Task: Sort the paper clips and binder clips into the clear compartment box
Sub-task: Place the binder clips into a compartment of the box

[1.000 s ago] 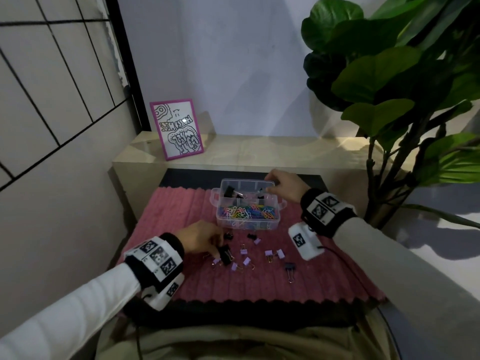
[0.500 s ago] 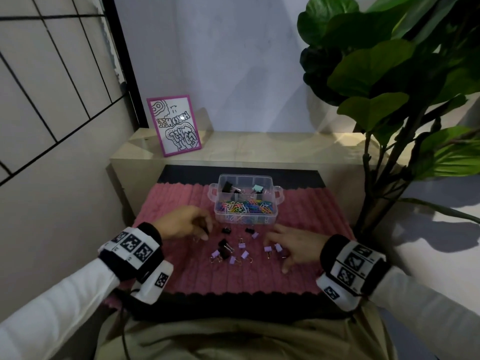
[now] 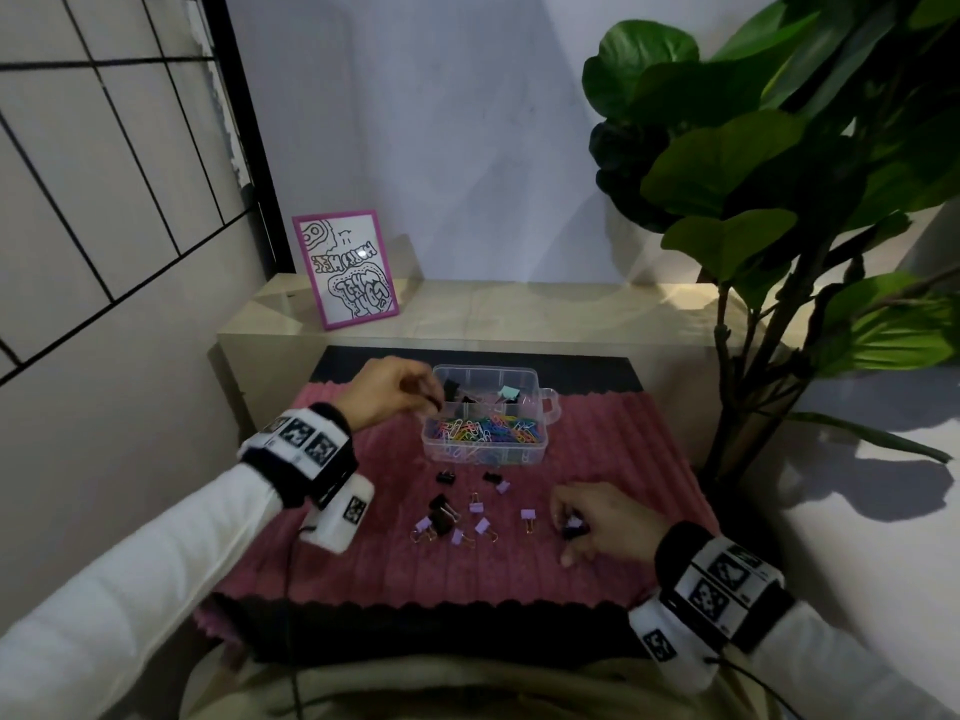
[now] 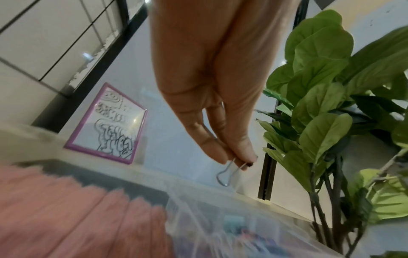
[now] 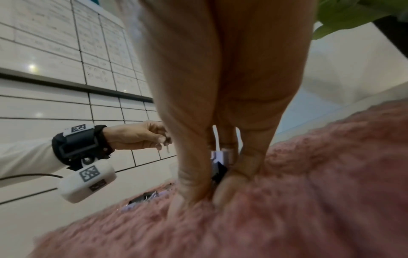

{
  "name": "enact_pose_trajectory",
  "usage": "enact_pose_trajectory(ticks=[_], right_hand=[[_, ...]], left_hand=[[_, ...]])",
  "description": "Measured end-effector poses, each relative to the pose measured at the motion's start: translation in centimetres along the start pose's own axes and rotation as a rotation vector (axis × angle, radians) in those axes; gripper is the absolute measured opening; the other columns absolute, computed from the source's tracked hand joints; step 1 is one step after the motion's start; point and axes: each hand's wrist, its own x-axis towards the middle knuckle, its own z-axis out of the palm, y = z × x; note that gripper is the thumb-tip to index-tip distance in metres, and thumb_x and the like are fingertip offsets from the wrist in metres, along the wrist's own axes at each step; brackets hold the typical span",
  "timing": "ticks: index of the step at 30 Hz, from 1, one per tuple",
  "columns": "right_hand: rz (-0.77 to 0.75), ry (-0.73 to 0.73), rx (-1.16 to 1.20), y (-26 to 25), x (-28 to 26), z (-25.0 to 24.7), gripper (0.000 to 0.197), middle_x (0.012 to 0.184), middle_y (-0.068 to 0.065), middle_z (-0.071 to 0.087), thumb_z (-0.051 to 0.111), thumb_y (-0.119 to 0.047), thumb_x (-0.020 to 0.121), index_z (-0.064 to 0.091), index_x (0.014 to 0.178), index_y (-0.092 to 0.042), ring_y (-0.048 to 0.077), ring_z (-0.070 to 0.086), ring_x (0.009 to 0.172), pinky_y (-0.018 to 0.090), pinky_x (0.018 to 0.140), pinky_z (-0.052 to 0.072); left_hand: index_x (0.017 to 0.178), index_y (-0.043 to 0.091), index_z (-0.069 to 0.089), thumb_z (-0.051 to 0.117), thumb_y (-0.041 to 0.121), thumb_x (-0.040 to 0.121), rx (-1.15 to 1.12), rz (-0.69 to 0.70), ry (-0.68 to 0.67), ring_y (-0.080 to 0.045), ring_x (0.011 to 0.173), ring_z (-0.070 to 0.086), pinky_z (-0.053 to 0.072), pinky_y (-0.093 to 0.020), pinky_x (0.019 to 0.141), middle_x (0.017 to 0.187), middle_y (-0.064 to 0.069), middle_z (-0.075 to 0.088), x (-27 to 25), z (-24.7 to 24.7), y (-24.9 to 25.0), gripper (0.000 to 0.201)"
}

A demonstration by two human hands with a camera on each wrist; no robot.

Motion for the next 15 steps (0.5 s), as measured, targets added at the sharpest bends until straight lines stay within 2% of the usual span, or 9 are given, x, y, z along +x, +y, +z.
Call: enact_pose_trajectory(ticks=[2, 3, 5, 8, 12, 15], right_hand=[[0.045, 0.020, 0.188, 0.3, -0.4, 0.1, 0.033, 0.071, -0.009, 0.054, 0.076, 0.001, 0.068, 0.050, 0.068, -0.020, -0.004, 0.056, 0.053, 0.018, 0.056, 0.050], [0.062, 0.031, 0.255, 0.4, -0.6, 0.2, 0.032, 0.069, -0.005, 0.057, 0.073, 0.004, 0.070, 0.051, 0.066, -0.019, -0.002, 0.057, 0.051, 0.018, 0.055, 0.052], [0.081, 0.072, 0.341, 0.8, -1.1, 0.3, 0.027, 0.067, 0.000, 0.062, 0.070, 0.005, 0.073, 0.056, 0.065, -0.017, 0.006, 0.061, 0.053, 0.022, 0.057, 0.055], [0.099, 0.137, 0.515, 1.6, -1.8, 0.3, 0.024, 0.067, 0.001, 0.063, 0.064, 0.008, 0.077, 0.061, 0.067, -0.014, 0.012, 0.064, 0.057, 0.025, 0.060, 0.056], [0.139, 0.215, 0.713, 2.3, -2.7, -0.3, 0.012, 0.070, 0.008, 0.065, 0.060, 0.007, 0.082, 0.061, 0.076, -0.004, 0.017, 0.065, 0.057, 0.025, 0.055, 0.054], [0.140, 0.215, 0.776, 2.3, -2.4, -1.8, 0.008, 0.064, 0.005, 0.067, 0.055, 0.004, 0.086, 0.058, 0.081, -0.001, 0.012, 0.063, 0.052, 0.021, 0.051, 0.052]], left_hand=[[0.091, 0.009, 0.067, 0.067, 0.000, 0.076, 0.021, 0.015, 0.047, 0.000, 0.070, 0.059, 0.045, -0.008, 0.067, 0.082, 0.003, 0.067, 2.2, -0.3, 0.7, 0.018], [0.093, 0.007, 0.067, 0.066, -0.001, 0.077, 0.057, 0.027, 0.060, -0.002, 0.072, 0.060, 0.045, -0.006, 0.065, 0.086, 0.000, 0.067, 3.3, -0.4, 0.9, 0.018], [0.092, 0.008, 0.067, 0.065, 0.000, 0.078, 0.159, 0.049, 0.078, -0.008, 0.078, 0.064, 0.044, -0.005, 0.065, 0.091, -0.003, 0.070, 5.2, -0.2, 1.2, 0.017], [0.093, 0.005, 0.068, 0.062, -0.001, 0.079, 0.249, 0.032, 0.028, -0.020, 0.091, 0.066, 0.045, -0.018, 0.075, 0.097, -0.011, 0.072, 7.2, 0.6, 1.1, 0.016], [0.108, 0.008, 0.064, 0.057, 0.003, 0.084, 0.304, -0.013, -0.099, -0.022, 0.103, 0.063, 0.049, -0.027, 0.089, 0.111, -0.010, 0.068, 7.3, 1.5, 0.0, 0.025], [0.112, 0.007, 0.062, 0.057, 0.001, 0.085, 0.246, 0.050, -0.028, -0.017, 0.097, 0.062, 0.047, -0.024, 0.083, 0.111, -0.010, 0.066, 5.1, 1.3, -0.2, 0.028]])
